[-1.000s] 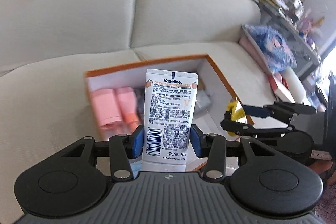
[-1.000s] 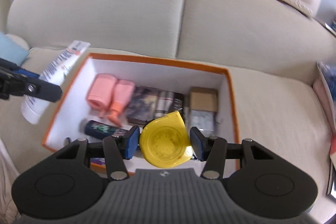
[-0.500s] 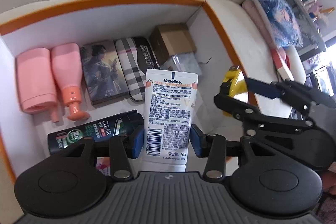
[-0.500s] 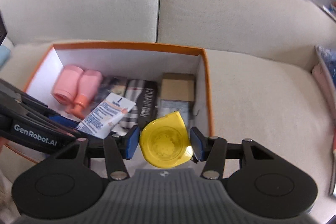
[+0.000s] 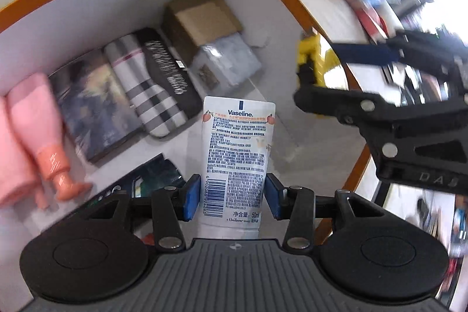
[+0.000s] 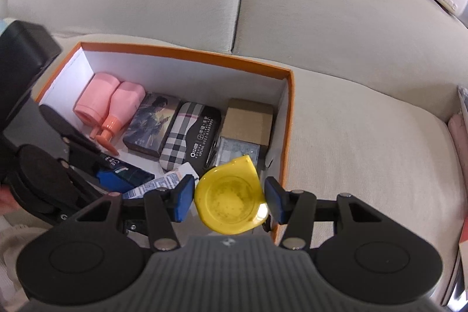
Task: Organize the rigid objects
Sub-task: 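Lower the Vaseline tube into the box with left tool while right tool lowers tape measure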
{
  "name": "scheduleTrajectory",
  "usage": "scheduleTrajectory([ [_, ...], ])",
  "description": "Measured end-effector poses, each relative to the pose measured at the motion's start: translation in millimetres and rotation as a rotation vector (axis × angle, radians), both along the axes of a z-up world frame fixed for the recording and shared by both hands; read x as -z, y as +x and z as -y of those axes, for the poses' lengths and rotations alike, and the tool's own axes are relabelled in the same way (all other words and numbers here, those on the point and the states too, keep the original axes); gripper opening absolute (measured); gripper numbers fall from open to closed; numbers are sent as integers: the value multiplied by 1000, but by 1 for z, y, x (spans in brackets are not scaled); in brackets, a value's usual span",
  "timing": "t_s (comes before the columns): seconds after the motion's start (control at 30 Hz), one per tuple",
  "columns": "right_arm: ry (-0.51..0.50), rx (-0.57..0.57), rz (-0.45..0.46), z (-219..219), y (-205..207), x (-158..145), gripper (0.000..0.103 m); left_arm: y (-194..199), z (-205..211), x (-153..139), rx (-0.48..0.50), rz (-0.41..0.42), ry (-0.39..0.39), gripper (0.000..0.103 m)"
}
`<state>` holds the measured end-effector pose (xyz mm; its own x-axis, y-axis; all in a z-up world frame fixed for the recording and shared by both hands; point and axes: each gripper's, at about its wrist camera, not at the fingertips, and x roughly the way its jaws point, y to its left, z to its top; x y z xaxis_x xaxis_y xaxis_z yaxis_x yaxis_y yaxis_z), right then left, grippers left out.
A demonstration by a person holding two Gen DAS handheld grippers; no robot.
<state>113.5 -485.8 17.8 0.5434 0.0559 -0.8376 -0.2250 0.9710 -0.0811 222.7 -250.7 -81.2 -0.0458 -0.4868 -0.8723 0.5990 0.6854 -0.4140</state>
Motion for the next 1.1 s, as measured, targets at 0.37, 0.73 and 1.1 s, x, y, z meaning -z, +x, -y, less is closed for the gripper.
scheduleTrajectory([
  [0.37, -22, -24, -29, -6, 5, 7, 54, 5, 22, 12, 221, 39, 95, 53],
  [0.73, -68, -87, -65, -11, 9, 12, 54, -7, 4, 4, 128, 48, 37, 67],
  [1.1, -81, -191, -128, -30, 12, 10, 54, -40, -33, -11, -36, 65, 19, 59],
])
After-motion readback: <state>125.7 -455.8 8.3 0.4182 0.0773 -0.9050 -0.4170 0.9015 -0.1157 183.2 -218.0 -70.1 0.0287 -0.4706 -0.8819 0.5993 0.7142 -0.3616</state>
